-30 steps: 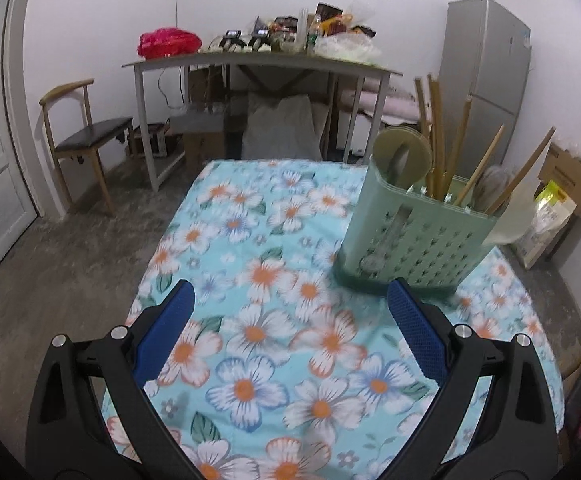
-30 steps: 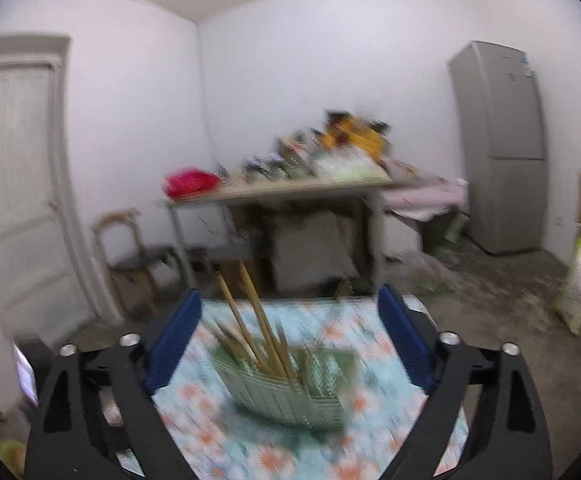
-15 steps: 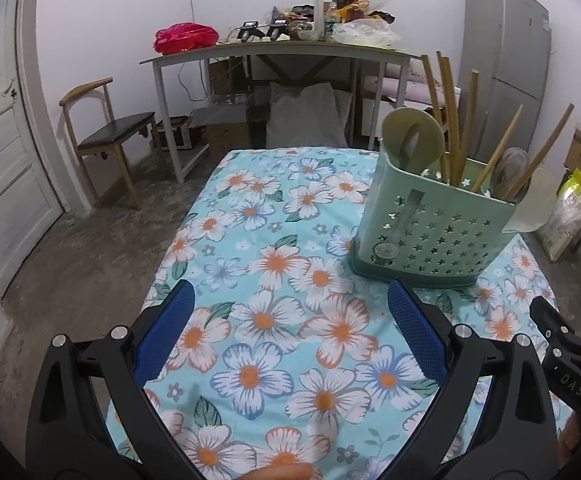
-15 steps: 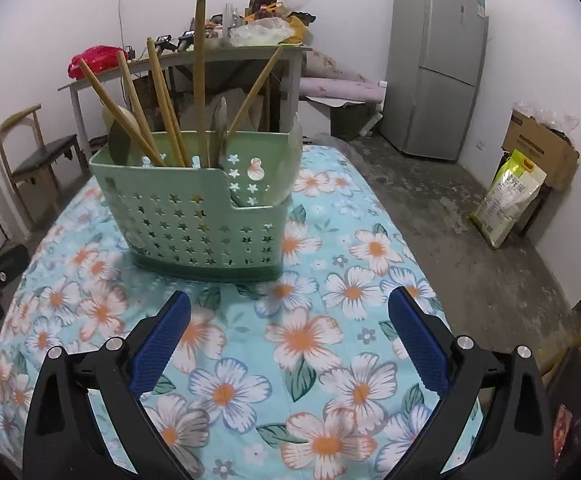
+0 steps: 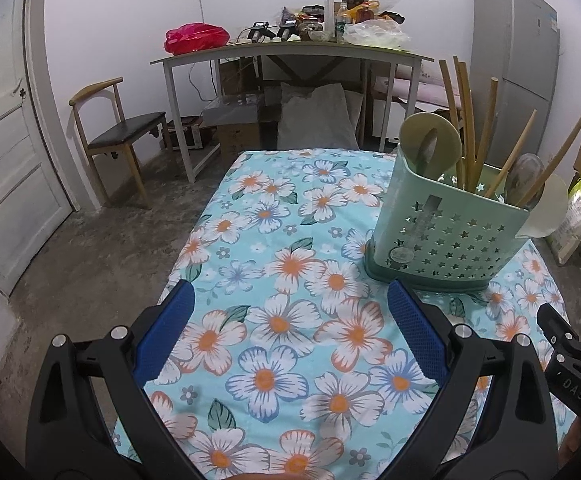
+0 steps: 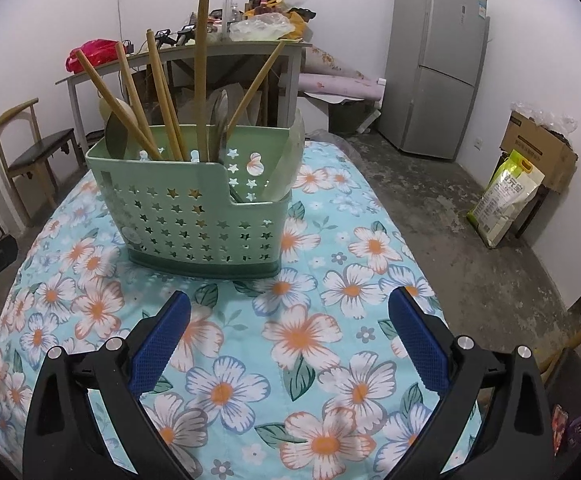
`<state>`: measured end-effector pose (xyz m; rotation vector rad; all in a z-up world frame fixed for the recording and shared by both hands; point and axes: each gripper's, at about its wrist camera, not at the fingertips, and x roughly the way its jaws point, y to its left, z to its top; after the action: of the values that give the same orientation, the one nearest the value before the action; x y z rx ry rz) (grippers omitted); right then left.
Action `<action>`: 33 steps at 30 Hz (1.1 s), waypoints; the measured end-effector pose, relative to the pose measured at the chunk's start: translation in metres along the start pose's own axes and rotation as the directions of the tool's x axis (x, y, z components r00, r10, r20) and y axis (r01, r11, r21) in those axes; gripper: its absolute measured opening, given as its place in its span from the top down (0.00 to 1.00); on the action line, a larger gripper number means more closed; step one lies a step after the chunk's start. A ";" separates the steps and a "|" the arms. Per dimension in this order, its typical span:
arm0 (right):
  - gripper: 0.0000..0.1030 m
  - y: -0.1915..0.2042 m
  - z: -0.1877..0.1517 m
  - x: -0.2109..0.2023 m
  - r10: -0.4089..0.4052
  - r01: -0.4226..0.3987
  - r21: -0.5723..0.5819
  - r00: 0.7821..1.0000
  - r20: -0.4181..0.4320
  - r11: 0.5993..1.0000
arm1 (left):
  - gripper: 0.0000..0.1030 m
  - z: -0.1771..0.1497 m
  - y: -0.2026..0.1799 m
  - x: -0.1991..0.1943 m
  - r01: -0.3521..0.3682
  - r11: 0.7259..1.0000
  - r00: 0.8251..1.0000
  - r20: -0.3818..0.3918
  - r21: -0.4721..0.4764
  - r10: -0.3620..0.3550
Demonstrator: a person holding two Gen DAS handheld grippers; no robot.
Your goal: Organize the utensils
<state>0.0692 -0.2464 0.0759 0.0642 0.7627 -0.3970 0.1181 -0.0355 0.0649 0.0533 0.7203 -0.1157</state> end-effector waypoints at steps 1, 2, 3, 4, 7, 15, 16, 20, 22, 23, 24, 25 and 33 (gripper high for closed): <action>0.06 0.000 0.000 0.000 0.000 0.000 0.000 1.000 0.000 1.000 | 0.09 0.000 0.001 0.000 -0.001 1.000 1.000 0.000 -0.002 0.001; 0.06 0.001 0.001 -0.001 0.000 0.000 -0.001 1.000 0.002 1.000 | 0.09 0.001 0.002 0.000 -0.002 1.000 1.000 0.001 -0.003 0.002; 0.06 0.001 0.001 -0.001 0.001 -0.001 -0.002 1.000 0.003 1.000 | 0.09 0.001 0.002 0.000 -0.003 1.000 1.000 0.002 -0.005 0.003; 0.06 0.002 0.002 -0.001 0.001 -0.001 -0.004 1.000 0.004 1.000 | 0.09 0.001 0.003 0.000 -0.004 1.000 1.000 0.003 -0.007 0.004; 0.07 0.003 0.002 -0.002 0.001 -0.001 -0.007 1.000 0.007 1.000 | 0.09 0.001 0.003 0.000 -0.005 1.000 1.000 0.002 -0.008 0.005; 0.07 0.004 0.003 -0.002 0.002 -0.002 -0.009 1.000 0.009 1.000 | 0.09 0.001 0.003 0.000 -0.004 1.000 1.000 -0.001 -0.008 0.004; 0.07 0.004 0.003 -0.002 0.003 -0.003 -0.008 1.000 0.008 1.000 | 0.09 0.001 0.003 0.000 -0.005 1.000 1.000 -0.001 -0.007 0.005; 0.06 0.004 0.003 -0.002 0.003 -0.003 -0.007 1.000 0.010 1.000 | 0.09 0.001 0.003 0.000 -0.005 1.000 1.000 0.000 -0.006 0.005; 0.06 0.004 0.003 -0.002 0.003 -0.003 -0.007 1.000 0.012 1.000 | 0.09 0.001 0.003 0.000 -0.005 1.000 1.000 0.000 -0.006 0.005; 0.06 0.004 0.003 -0.003 0.003 -0.003 -0.007 1.000 0.012 1.000 | 0.09 0.001 0.003 0.000 -0.005 1.000 1.000 0.000 -0.006 0.005; 0.06 0.004 0.003 -0.003 0.003 -0.003 -0.006 1.000 0.014 1.000 | 0.09 0.001 0.003 0.000 -0.005 1.000 1.000 0.000 -0.006 0.005; 0.06 0.004 0.004 -0.003 0.002 -0.002 -0.006 1.000 0.014 1.000 | 0.09 0.001 0.003 0.000 -0.004 1.000 1.000 0.000 -0.006 0.004; 0.07 0.004 0.004 -0.004 0.003 -0.003 -0.005 1.000 0.015 1.000 | 0.09 0.001 0.003 0.000 -0.004 1.000 1.000 0.000 -0.006 0.004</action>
<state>0.0705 -0.2422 0.0813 0.0577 0.7488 -0.3926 0.1196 -0.0325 0.0656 0.0490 0.7209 -0.1096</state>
